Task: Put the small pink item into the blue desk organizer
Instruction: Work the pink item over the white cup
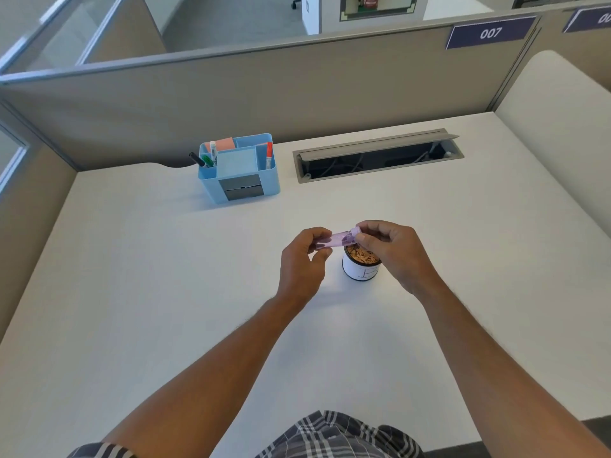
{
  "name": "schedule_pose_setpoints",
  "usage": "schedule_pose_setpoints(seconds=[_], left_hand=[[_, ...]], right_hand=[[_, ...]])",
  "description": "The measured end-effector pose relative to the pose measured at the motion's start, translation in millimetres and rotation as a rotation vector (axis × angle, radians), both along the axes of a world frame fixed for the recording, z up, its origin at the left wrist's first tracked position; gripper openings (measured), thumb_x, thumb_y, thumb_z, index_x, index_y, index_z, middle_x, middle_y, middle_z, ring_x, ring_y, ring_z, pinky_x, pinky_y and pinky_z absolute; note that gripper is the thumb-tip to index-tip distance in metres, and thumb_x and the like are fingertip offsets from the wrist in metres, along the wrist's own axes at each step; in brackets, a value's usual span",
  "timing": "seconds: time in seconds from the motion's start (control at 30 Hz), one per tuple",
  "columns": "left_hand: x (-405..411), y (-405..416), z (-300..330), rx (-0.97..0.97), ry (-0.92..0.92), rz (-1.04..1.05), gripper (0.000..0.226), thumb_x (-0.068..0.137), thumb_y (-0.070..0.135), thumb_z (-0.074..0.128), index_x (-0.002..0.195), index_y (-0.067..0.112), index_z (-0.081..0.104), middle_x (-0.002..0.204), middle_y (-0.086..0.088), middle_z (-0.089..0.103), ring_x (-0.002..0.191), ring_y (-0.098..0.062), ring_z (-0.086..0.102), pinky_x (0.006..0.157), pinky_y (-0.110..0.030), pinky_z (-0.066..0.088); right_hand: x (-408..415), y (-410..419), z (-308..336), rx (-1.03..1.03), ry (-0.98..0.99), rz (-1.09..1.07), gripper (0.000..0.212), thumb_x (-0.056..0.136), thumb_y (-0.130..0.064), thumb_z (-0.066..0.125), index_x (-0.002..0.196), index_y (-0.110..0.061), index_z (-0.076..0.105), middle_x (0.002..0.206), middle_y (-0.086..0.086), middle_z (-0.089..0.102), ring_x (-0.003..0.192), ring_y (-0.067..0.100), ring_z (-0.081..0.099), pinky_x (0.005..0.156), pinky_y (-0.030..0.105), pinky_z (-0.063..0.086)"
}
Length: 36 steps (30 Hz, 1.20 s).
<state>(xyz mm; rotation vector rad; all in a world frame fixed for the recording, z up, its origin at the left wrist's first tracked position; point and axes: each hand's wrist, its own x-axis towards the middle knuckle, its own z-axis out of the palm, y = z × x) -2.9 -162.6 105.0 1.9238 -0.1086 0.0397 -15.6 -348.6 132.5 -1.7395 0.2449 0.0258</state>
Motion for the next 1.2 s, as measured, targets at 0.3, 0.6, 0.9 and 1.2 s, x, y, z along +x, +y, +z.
schedule_pose_setpoints(seconds=[0.3, 0.6, 0.9, 1.2], left_hand=[[-5.1, 9.2, 0.6, 0.117, -0.129, -0.056, 0.030, 0.090, 0.003, 0.068, 0.118, 0.013, 0.066, 0.112, 0.001, 0.072, 0.096, -0.009, 0.064, 0.087, -0.012, 0.048], [-9.6, 16.1, 2.0, 0.159, -0.216, -0.033, 0.028, 0.090, 0.002, 0.067, 0.116, 0.010, 0.066, 0.110, -0.001, 0.073, 0.095, -0.012, 0.064, 0.086, -0.013, 0.047], [-13.1, 32.5, 2.8, 0.196, -0.259, -0.019, 0.027, 0.088, 0.001, 0.069, 0.113, 0.011, 0.068, 0.107, -0.001, 0.075, 0.092, -0.018, 0.066, 0.083, -0.028, 0.054], [-13.3, 53.4, 6.0, 0.201, -0.208, 0.002, 0.027, 0.086, -0.003, 0.069, 0.107, 0.014, 0.069, 0.101, -0.002, 0.075, 0.087, -0.022, 0.065, 0.078, -0.040, 0.057]], right_hand=[[-0.5, 6.2, 0.6, 0.043, -0.002, 0.025, 0.012, 0.090, -0.019, 0.076, 0.101, -0.021, 0.080, 0.098, -0.006, 0.081, 0.099, 0.010, 0.073, 0.091, 0.024, 0.055], [-3.3, 20.1, 3.6, 0.079, 0.000, 0.051, 0.015, 0.091, -0.009, 0.073, 0.105, -0.009, 0.078, 0.099, 0.013, 0.080, 0.082, 0.012, 0.075, 0.078, 0.019, 0.057], [-2.4, 31.7, 6.2, 0.051, -0.004, 0.106, 0.015, 0.089, -0.006, 0.074, 0.101, -0.012, 0.079, 0.084, -0.003, 0.080, 0.079, 0.016, 0.074, 0.074, 0.018, 0.055], [2.3, 56.1, 1.6, 0.008, -0.025, 0.118, 0.015, 0.087, -0.007, 0.076, 0.101, -0.012, 0.079, 0.087, -0.002, 0.081, 0.078, 0.014, 0.074, 0.080, 0.023, 0.060]])
